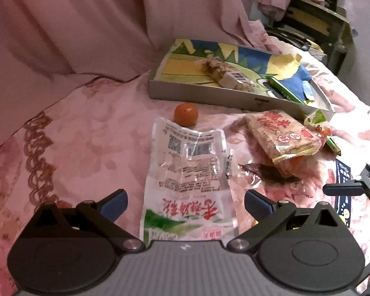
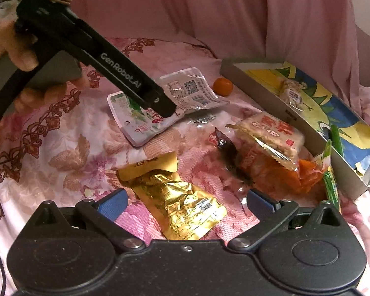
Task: Organize snacks
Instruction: 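Grasp the white milk-drink pouch with the left tool while the right tool grasps the gold foil packet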
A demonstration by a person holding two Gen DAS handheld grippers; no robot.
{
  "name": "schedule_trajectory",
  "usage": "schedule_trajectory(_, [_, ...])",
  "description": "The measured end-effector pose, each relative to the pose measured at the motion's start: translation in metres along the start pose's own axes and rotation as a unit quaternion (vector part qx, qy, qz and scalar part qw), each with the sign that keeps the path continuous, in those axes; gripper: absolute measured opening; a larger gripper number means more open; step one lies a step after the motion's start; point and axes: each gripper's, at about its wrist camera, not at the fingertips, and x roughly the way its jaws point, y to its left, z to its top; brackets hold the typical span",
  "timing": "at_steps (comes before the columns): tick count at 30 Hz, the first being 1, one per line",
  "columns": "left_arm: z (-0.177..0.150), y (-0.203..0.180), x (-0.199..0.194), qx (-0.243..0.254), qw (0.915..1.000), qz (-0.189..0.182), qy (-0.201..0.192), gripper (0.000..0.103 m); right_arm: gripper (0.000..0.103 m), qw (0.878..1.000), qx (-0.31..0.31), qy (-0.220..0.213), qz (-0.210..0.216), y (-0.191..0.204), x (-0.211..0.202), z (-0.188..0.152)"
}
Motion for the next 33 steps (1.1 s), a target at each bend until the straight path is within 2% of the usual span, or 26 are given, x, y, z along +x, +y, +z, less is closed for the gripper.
schedule_trajectory(5, [0.001,-0.003,0.009,0.022,0.9996,-0.020,0.006,0.103,0.102,1.000,0.014,-0.001,0.018,-0.002,0.005,0.002])
schedule_trajectory(14, [-0.005,-0.012,0.027,0.066,0.9967,0.006,0.047,0.103,0.102,1.000,0.003,0.004,0.019,0.003,0.009,0.000])
schedule_trajectory(23, [-0.003,-0.006,0.027,0.045,0.9976,0.002,0.053,0.100,0.102,0.999,-0.024,0.021,0.020,0.000,0.023,-0.006])
schedule_trajectory(29, [-0.001,-0.002,0.024,0.032,0.9981,-0.007,0.052,0.089,0.088,0.999,-0.019,0.023,0.031,-0.002,0.021,-0.005])
schedule_trajectory(33, [0.003,0.007,0.020,0.001,0.9986,-0.022,0.047,0.085,0.080,0.999,-0.025,0.022,0.023,-0.001,0.020,-0.005])
